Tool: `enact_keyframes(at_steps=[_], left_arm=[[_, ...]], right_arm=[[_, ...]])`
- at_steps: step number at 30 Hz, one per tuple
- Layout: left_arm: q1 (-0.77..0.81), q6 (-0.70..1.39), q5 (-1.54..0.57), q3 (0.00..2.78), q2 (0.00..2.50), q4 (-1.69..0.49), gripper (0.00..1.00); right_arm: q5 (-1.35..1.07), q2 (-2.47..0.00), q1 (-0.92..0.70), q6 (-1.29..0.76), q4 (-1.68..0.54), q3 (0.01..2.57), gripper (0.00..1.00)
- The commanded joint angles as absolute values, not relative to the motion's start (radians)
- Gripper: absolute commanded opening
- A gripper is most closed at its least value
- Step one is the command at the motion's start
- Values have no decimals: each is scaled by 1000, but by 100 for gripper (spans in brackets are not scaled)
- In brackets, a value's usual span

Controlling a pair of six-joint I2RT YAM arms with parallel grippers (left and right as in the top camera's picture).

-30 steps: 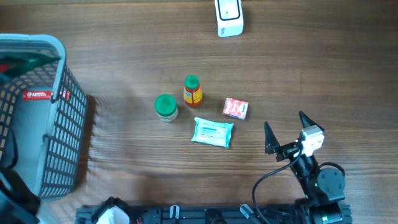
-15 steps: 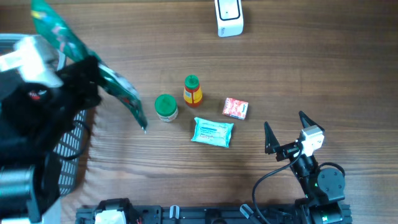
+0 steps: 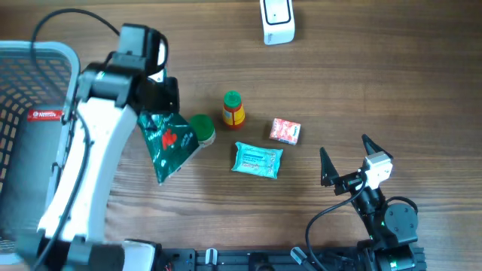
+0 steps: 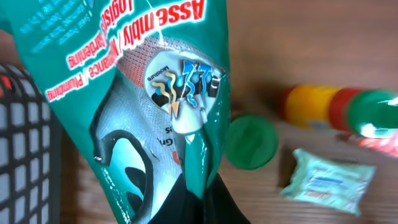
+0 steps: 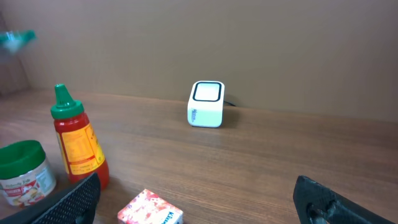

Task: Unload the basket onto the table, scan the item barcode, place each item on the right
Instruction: 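Place the green 3M bag on the table left of the jar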

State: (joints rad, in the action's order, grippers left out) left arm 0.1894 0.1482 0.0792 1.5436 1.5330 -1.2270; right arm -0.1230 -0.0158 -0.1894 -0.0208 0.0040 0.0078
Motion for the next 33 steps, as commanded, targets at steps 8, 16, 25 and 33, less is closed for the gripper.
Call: enact_keyframes(at_steps=[8,16,25,33], left_arm=[[194,79,177,1301,1697,-1064,4],[195,82,46,1102,1698,-791,4],[210,82,-101,1094,1698,-736,4],[330,88,-37,1094,1698,-684,7]], right_arm=[[-130,-14,-193,-19,7,6,100],[-130,-14,-193,-19,7,6,100],[-130,-14,-193,-19,7,6,100],[-130,-14,-193,-19,7,6,100]])
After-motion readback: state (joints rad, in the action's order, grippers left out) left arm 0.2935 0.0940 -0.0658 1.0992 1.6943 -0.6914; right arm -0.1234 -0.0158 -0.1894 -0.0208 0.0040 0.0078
